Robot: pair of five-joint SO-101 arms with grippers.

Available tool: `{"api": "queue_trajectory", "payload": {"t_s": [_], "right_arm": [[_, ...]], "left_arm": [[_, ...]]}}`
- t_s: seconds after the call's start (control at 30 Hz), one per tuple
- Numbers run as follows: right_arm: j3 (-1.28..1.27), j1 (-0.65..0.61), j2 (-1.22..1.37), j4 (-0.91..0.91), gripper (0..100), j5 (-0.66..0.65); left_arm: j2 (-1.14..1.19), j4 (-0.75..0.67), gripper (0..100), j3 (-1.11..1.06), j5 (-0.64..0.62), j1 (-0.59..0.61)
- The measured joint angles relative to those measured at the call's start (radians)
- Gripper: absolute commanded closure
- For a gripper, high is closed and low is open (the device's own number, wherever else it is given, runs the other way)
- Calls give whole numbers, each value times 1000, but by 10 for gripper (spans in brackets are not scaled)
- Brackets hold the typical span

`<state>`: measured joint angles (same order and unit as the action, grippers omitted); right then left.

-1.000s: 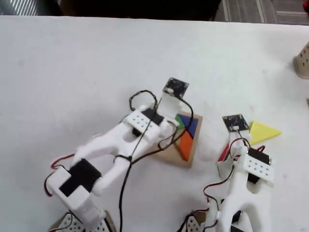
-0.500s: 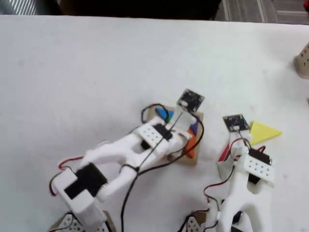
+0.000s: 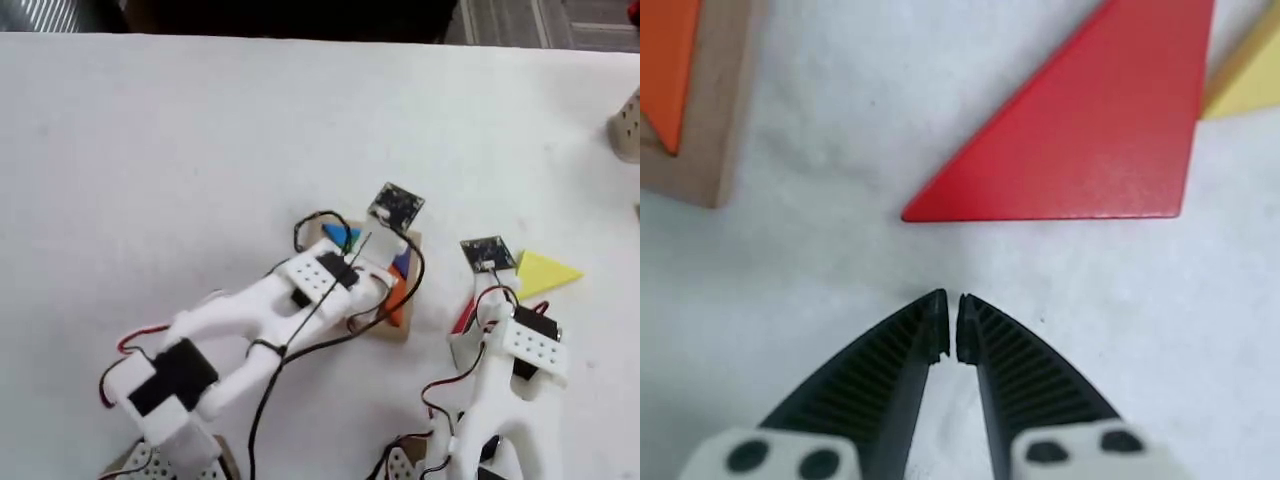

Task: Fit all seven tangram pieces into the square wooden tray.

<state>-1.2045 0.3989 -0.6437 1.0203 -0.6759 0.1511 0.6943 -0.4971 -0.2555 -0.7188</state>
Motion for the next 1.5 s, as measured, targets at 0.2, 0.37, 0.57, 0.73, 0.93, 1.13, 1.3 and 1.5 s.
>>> {"api": "queue_trajectory", "payload": {"t_s": [0.2, 0.37, 0.57, 0.73, 0.93, 1.13, 1.3, 1.5], "right_arm": [[0, 0, 0, 0, 979, 0], [0, 0, 0, 0, 979, 0], [0, -6, 0, 0, 979, 0], [0, -6, 0, 0, 979, 0], [0, -6, 0, 0, 979, 0], [0, -6, 0, 0, 979, 0], [0, -6, 0, 0, 979, 0], [0, -6, 0, 0, 979, 0]], "left_arm": [[-51, -35, 980, -74, 2, -78], [-23, -123, 980, -83, 2, -104], [14, -158, 980, -77, 0, -104], [14, -158, 980, -77, 0, -104], [-61, -130, 980, -100, 2, -106], [-282, -115, 980, -193, 2, -32], [-374, -115, 980, -198, 2, 152], [-382, -166, 954, -207, 2, 318]]}}
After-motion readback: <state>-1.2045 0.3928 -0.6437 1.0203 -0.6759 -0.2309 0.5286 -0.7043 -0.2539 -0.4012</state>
